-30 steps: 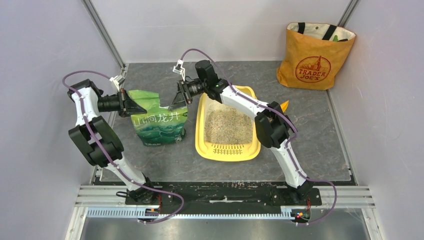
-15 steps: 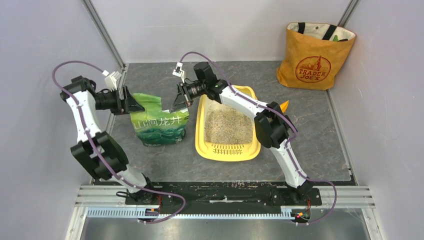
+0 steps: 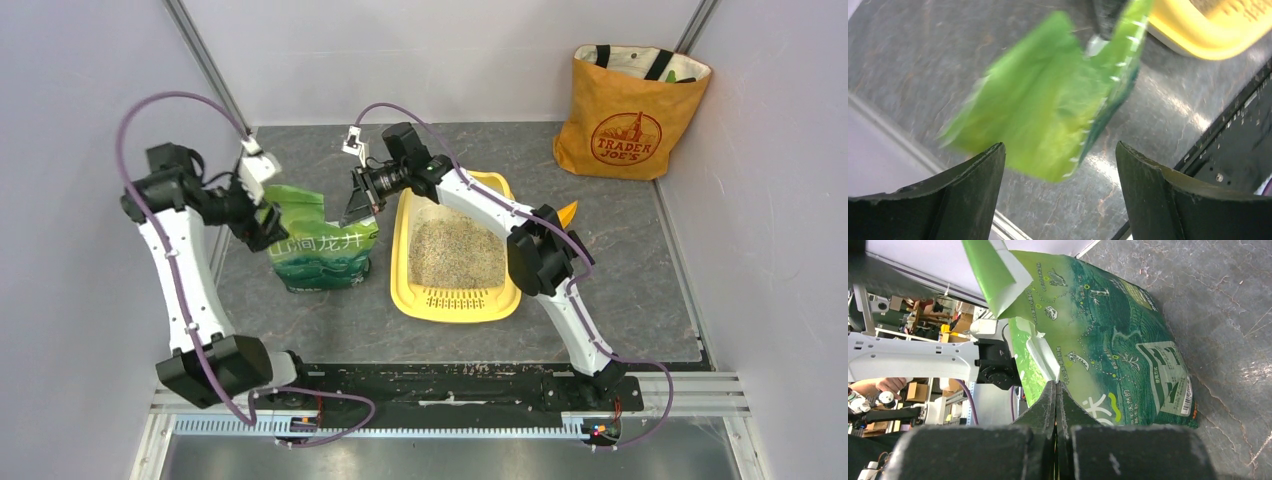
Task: Fill the litter box with clean litter
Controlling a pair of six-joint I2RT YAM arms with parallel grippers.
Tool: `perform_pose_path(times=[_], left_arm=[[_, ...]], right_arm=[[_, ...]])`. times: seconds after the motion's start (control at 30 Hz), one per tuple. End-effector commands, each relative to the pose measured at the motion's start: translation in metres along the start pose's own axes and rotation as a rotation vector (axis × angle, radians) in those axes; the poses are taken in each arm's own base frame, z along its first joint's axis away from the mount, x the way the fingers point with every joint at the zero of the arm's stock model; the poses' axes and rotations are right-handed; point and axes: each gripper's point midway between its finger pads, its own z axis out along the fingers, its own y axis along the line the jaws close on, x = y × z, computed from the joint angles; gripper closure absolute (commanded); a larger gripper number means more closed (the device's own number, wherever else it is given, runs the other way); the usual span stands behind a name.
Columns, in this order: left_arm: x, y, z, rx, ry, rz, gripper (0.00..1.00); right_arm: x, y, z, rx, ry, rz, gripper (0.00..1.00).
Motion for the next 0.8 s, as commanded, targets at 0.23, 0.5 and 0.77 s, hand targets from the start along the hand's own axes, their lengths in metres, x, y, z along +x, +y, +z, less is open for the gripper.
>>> perform_pose_path(times=[0.23,0.5,0.77], left_arm=[[0.016,-0.029,0.057,0.189,0.062,0.393,0.11],[0.055,-0.034,0.079,0.305,0.134,0.507,0.14],[0.077,-0.031,0.084,0.316,0.196,0.533,0.61]], right_arm=[[0.003,-0.006,0.008,0.016,0.019,-0.032,1.0],[0.004,-0.005,0.006,0.018,0.026,-0.04,1.0],[-0.008,-0.003,-0.013,0.046,0.001,-0.099,0.84]])
